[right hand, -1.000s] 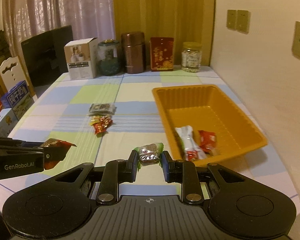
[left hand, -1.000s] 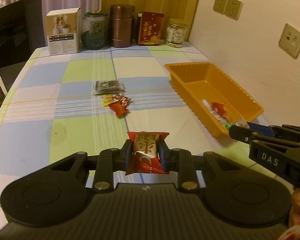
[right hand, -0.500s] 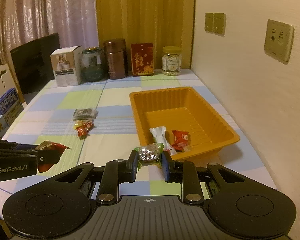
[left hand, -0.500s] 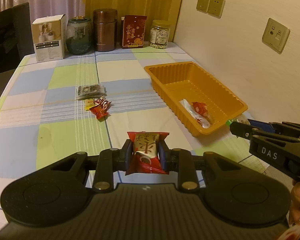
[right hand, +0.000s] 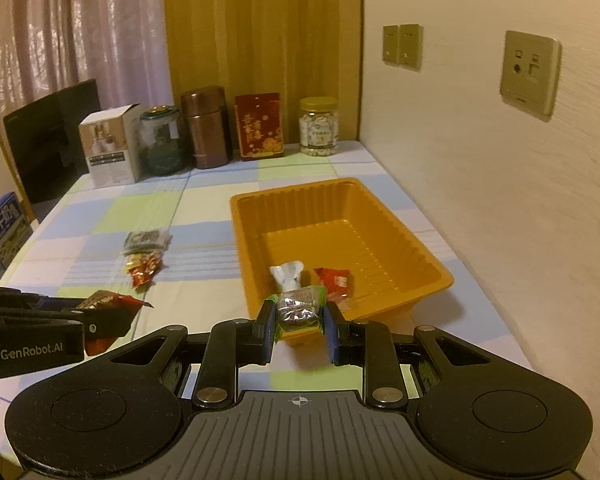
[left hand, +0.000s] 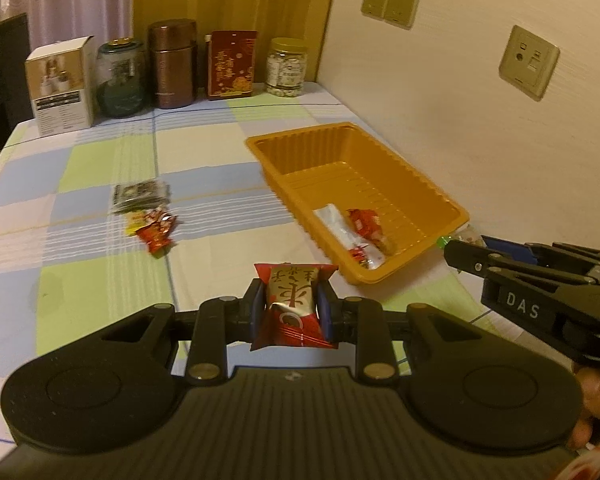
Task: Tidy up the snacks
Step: 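Carry both held candies over the orange tray, then open the left gripper dropping the red-gold packet while the right gripper releases the green candy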
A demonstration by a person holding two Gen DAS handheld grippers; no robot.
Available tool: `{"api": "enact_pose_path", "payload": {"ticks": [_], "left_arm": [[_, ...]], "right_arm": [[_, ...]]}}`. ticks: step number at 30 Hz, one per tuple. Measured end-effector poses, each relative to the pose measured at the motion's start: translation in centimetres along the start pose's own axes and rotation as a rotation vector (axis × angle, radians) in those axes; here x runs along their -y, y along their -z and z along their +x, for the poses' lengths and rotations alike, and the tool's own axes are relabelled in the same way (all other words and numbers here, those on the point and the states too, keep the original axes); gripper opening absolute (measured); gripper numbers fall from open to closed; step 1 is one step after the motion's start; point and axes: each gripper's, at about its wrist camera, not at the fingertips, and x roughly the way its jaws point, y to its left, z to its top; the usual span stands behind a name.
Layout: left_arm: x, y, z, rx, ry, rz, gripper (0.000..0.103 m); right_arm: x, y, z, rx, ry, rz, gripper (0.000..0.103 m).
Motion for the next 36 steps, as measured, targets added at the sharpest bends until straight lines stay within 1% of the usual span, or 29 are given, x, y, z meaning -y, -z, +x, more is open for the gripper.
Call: {"api": "enact_pose_path", "payload": {"ticks": [9,20,28,36], "left_arm": [[2.2,-1.8,2.5,-0.005,0.042,0.014,0.025],[4.2,-4.1,6.2,-0.011,0.074,0.016,0.025],[5.0,-5.5,9.0,-0.026,0.076,0.009,0.025],[5.2,-6.2,11.0,-0.038,0.079,0.006,0.025]], "right_arm": [[3.0,-0.9,1.0,0.005,0.043,0.031,0.026],[6.3,-2.7,3.7,0.003,0.069,0.058,0.026],[7.4,-3.4,6.2,-0.014,0.067,0.058,0.026],[8.0,-3.8,8.0,-0.023,0.064,0.065,0.026]]}}
